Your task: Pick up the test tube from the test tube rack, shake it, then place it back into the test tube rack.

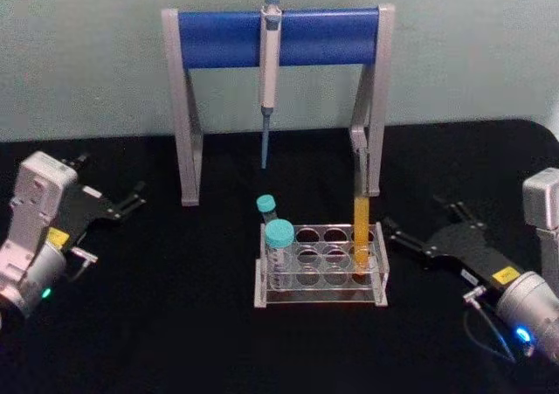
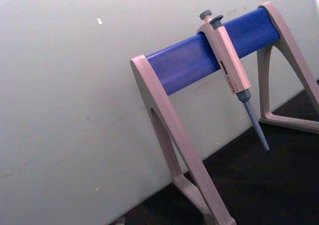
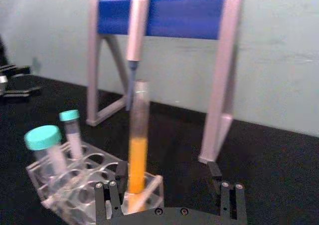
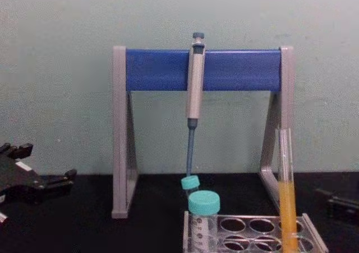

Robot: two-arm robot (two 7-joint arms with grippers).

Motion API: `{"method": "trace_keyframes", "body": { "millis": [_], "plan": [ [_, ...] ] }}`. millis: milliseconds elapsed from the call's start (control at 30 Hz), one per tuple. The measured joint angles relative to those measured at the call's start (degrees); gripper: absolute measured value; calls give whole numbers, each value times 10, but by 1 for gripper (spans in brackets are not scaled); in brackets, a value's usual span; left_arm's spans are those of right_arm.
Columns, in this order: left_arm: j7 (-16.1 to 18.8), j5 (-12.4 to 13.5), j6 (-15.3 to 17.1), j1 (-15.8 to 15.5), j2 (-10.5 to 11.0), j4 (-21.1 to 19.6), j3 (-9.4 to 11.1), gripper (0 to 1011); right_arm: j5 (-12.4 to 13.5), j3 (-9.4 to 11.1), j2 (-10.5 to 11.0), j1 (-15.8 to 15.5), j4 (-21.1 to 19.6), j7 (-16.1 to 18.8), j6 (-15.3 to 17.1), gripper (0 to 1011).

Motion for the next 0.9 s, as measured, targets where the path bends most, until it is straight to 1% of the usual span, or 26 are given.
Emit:
{"method": "trace_keyframes", "body": {
  "millis": [67, 100, 133, 200, 300, 400, 667, 900],
  "plan": [
    [0, 0, 0, 0, 0, 0, 0, 1001, -5, 8, -5, -6, 0, -12, -5, 1000],
    [0, 0, 0, 0, 0, 0, 0, 1001, -12, 12, -9, -8, 2, -21, -9, 1000],
    [0, 0, 0, 0, 0, 0, 0, 1002, -12, 12, -9, -8, 2, -21, -9, 1000],
    [0, 0, 0, 0, 0, 0, 0, 1001, -27, 17, -18, -12, 9, -37, -17, 1000],
    [0, 0, 0, 0, 0, 0, 0, 1001, -39, 20, -25, -13, 17, -48, -22, 1000],
    [0, 0, 0, 0, 0, 0, 0, 1001, -58, 23, -36, -12, 32, -63, -28, 1000],
    [0, 0, 0, 0, 0, 0, 0, 1001, -79, 23, -51, -5, 59, -69, -24, 1000],
    [0, 0, 0, 0, 0, 0, 0, 1001, -89, 21, -61, 1, 75, -56, -15, 1000]
  ]
}}
